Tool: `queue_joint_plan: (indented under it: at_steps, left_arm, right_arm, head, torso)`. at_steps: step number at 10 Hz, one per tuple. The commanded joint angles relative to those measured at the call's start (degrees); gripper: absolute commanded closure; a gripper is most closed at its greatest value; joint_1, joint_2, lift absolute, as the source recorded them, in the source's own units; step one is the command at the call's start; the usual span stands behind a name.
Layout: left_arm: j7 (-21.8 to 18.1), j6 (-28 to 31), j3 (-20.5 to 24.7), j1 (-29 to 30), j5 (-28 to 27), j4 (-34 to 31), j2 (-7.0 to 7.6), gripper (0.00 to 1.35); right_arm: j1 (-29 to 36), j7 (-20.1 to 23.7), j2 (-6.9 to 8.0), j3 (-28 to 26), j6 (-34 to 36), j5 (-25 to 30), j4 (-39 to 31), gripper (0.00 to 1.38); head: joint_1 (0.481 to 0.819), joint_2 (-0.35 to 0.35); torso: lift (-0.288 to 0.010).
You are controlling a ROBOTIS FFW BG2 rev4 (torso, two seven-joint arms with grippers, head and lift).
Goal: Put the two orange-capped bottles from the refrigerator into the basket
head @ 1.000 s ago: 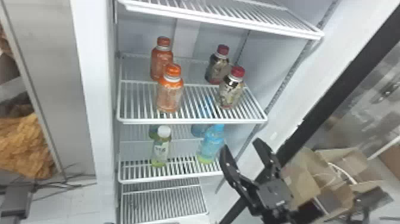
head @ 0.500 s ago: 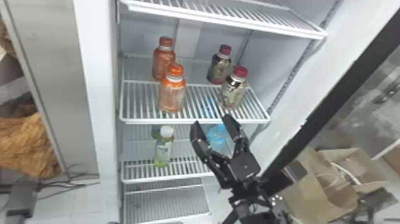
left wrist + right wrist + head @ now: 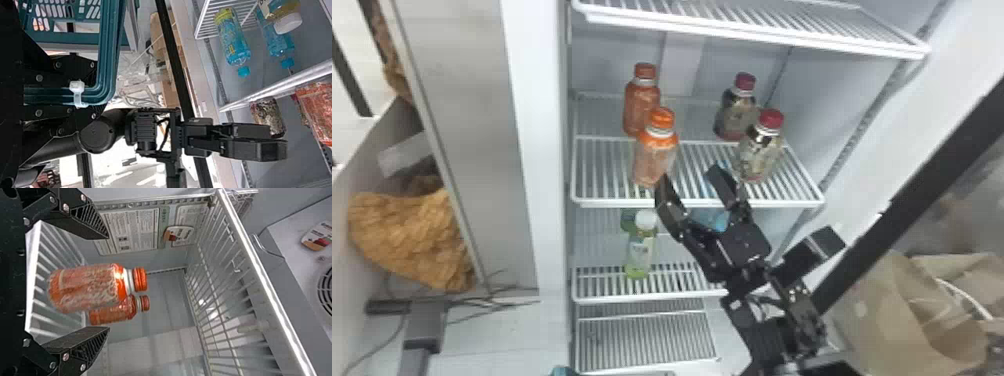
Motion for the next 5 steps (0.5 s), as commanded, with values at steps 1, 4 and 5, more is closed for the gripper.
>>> queue_joint_plan:
  at_steps: [1,4,5]
  left_arm:
    - [-0.07,0.02,-0.05,0.09,0.07,0.0,0.0,1.21]
    - [-0.07,-0.12,-0.05,0.09,0.07,0.0,0.0,1.21]
    - [-0.07,-0.12,-0.17,-0.05,0.18,0.0,0.0,1.21]
  right_arm:
    - [-1.69,-0.6,-0.21,0.77,2.3,0.61,0.06,0.24]
    - [-4.78,-2.45,-0.3,0.65,5.68,3.93,0.76,0.24]
    - [-6.61,-2.45,-0.47,0.65,6.66,4.73,1.89,0.24]
  head:
    - [0.695,-0.221]
    - [0.695,-0.203]
    - [0.695,-0.201]
  torso:
    - [-0.04]
    - [-0.04]
    - [-0.04]
